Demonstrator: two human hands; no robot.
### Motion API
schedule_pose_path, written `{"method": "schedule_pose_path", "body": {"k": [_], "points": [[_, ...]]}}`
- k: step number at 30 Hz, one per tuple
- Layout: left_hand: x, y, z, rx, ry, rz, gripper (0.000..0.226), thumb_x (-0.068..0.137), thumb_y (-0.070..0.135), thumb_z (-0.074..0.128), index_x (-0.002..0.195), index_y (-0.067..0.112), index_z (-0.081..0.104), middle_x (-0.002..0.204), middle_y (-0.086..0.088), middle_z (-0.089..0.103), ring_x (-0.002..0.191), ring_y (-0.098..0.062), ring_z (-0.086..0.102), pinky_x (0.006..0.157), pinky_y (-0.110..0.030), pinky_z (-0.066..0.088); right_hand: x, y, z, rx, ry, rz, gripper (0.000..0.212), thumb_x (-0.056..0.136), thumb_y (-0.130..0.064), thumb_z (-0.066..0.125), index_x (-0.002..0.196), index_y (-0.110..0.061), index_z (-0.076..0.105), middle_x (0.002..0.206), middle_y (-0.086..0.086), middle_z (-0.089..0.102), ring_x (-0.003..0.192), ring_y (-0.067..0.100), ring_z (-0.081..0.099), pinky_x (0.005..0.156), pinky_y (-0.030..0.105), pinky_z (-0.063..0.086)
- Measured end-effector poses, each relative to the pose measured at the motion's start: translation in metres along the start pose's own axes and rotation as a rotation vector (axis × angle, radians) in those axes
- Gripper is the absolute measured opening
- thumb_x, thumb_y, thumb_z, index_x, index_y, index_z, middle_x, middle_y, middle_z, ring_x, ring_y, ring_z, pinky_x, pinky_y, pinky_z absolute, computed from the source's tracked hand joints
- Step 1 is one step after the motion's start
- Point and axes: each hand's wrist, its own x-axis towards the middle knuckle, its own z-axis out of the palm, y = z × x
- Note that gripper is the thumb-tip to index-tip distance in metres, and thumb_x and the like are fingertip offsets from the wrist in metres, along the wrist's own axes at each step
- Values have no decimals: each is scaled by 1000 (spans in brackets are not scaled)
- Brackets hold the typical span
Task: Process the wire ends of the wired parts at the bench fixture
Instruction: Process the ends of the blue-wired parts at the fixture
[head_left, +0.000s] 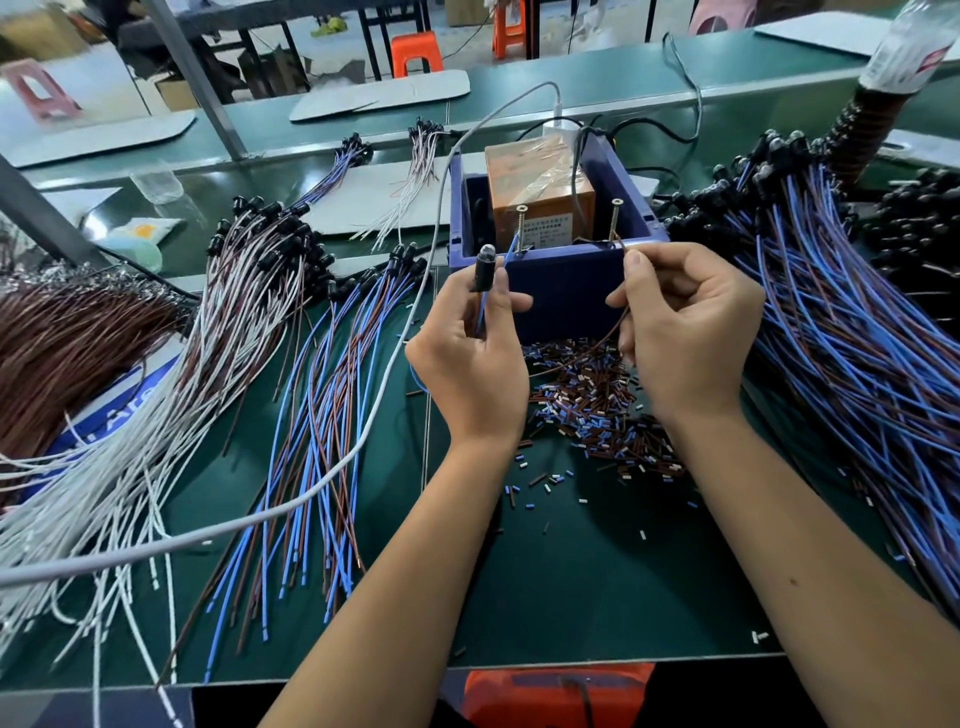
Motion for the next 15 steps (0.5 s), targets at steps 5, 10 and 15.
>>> {"method": "schedule_pose_path", "body": {"k": [5,10,15], "points": [[0,1,-1,-6,-2,0,11,102,19,64,96,18,73,70,11,73,62,-3,62,64,-15,43,1,0,-2,-12,17,-14,13,102,-18,64,92,-11,71,68,3,71,37,20,57,40,25,42],[0,3,-1,-4,11,7,13,101,16,65,91,18,71,67,10,71,59,-3,59,61,-20,44,1,0,-2,-41,-13,-58,12,101,-17,65,94,-13,73,67,2,70,38,18,58,41,25,43],[1,3,-1,4,16,17,16,101,14,65,86,14,72,66,6,71,64,-15,67,67,-40,54,2,0,-1,-77,-11,-85,13,102,-18,65,93,-20,74,65,-2,69,39,17,59,41,25,42]]}}
